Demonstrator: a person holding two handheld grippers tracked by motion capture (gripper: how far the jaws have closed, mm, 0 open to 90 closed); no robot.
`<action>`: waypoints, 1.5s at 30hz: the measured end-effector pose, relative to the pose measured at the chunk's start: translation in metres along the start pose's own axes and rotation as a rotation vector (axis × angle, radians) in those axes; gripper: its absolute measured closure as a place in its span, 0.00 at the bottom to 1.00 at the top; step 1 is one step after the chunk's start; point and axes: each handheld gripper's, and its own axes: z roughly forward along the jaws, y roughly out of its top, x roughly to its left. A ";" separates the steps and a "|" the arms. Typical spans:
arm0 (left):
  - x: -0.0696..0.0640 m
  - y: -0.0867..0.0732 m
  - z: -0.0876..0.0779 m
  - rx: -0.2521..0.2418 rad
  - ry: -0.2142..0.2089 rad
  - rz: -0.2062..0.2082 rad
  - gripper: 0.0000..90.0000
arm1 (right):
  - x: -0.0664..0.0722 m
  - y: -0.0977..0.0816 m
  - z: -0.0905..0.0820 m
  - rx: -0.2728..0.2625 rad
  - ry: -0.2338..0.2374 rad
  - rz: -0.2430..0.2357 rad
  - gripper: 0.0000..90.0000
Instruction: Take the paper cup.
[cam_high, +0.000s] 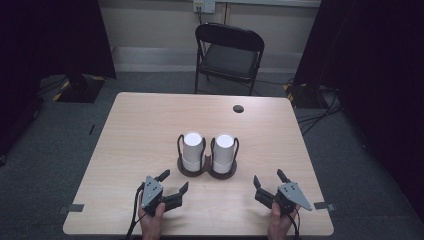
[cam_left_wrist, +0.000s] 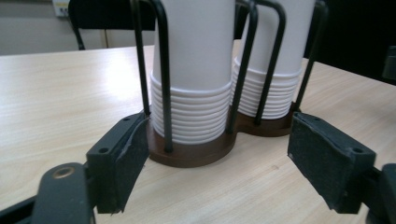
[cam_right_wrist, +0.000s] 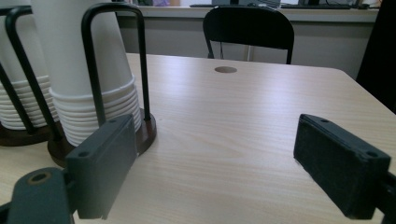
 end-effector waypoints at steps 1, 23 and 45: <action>0.001 0.000 0.001 0.006 -0.004 -0.002 0.22 | 0.000 0.000 0.000 0.009 -0.005 0.005 0.14; 0.002 0.006 -0.004 -0.009 -0.045 -0.023 0.22 | 0.001 0.002 0.002 0.056 0.082 0.018 0.15; -0.014 0.045 0.010 -0.039 -0.161 -0.013 0.23 | 0.001 0.002 0.003 0.058 0.076 0.026 0.16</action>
